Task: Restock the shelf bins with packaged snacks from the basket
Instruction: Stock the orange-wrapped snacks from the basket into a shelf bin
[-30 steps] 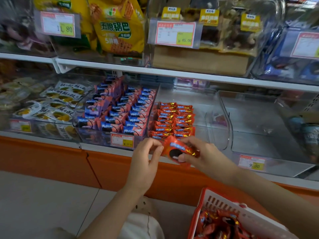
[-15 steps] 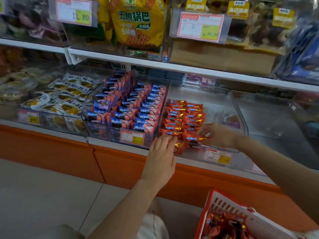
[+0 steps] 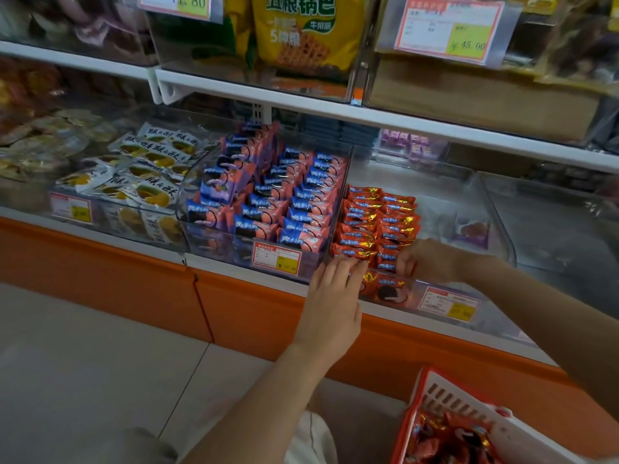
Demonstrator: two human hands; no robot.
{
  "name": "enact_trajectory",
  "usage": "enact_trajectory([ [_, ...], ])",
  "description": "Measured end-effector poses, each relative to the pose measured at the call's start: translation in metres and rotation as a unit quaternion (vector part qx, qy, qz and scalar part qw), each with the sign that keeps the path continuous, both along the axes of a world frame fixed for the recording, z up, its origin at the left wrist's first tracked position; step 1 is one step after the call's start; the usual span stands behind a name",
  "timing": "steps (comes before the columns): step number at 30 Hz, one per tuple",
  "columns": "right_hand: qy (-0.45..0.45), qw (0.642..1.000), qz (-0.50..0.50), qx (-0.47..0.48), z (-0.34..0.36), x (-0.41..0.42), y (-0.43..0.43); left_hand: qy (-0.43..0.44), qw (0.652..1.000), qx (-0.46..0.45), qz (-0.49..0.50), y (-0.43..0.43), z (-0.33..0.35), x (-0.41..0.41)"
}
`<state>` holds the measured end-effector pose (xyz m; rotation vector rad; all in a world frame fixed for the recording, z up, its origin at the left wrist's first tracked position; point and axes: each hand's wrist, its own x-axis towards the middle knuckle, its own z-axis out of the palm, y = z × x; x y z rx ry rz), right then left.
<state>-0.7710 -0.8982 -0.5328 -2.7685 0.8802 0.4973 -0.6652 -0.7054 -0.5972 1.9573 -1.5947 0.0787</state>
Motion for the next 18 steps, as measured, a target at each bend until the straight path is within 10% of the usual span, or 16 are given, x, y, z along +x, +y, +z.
enact_trajectory([
  [18,-0.223,0.971,-0.086,0.013,0.002,-0.084,0.071,-0.058,0.995,0.084,0.021,0.008,0.005,-0.009],
])
